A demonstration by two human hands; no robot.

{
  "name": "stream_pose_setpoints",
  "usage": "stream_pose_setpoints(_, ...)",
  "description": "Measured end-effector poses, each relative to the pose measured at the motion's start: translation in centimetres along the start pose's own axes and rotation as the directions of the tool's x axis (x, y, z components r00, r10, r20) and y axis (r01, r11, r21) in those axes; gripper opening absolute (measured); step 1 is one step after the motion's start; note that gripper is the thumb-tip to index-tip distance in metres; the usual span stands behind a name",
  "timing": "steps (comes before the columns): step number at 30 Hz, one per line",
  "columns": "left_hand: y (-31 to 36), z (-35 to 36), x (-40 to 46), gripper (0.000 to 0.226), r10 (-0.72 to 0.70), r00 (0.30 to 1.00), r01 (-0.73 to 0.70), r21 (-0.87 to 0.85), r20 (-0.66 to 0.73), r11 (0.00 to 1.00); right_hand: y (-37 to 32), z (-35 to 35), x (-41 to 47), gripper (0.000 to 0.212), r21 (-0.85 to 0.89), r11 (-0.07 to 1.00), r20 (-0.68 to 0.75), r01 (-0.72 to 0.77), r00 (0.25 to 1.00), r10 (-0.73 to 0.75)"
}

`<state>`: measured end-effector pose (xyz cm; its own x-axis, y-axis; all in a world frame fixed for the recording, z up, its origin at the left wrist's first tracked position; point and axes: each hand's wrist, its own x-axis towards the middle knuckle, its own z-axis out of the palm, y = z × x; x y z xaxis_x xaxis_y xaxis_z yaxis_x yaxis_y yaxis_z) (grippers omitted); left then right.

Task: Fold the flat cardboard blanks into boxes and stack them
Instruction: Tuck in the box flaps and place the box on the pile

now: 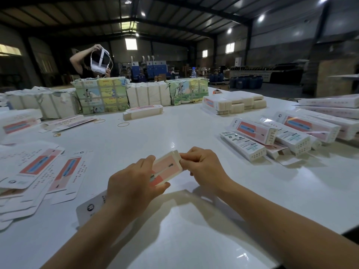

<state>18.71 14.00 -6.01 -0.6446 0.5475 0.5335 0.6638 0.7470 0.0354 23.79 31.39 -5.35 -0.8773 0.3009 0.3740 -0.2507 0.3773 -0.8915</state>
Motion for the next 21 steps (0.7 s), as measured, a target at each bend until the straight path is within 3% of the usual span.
stream_pose_setpoints(2, 0.04, -0.31, 0.06, 0.068, -0.039, 0.999, 0.040, -0.034, 0.007, 0.999, -0.01, -0.14, 0.10, 0.031, 0.019, 1.000, 0.005, -0.007, 1.000, 0.007)
stream_pose_setpoints(8, 0.19, -0.30, 0.09, 0.072, 0.034, 0.998, -0.037, 0.061, 0.058, 0.997, 0.31, -0.14, 0.25, 0.031, -0.053, 0.999, 0.001, 0.011, 1.000, -0.011)
stream_pose_setpoints(12, -0.02, -0.22, 0.14, 0.072, 0.019, 1.000, -0.019, 0.035, 0.010, 0.999, 0.24, -0.37, 0.33, 0.030, -0.019, 1.000, 0.019, 0.008, 1.000, -0.007)
stream_pose_setpoints(21, -0.39, 0.44, -0.02, 0.069, -0.012, 0.999, 0.009, -0.081, -0.032, 0.997, 0.34, -0.51, 0.09, 0.021, -0.211, 0.967, 0.041, 0.143, 0.990, -0.138)
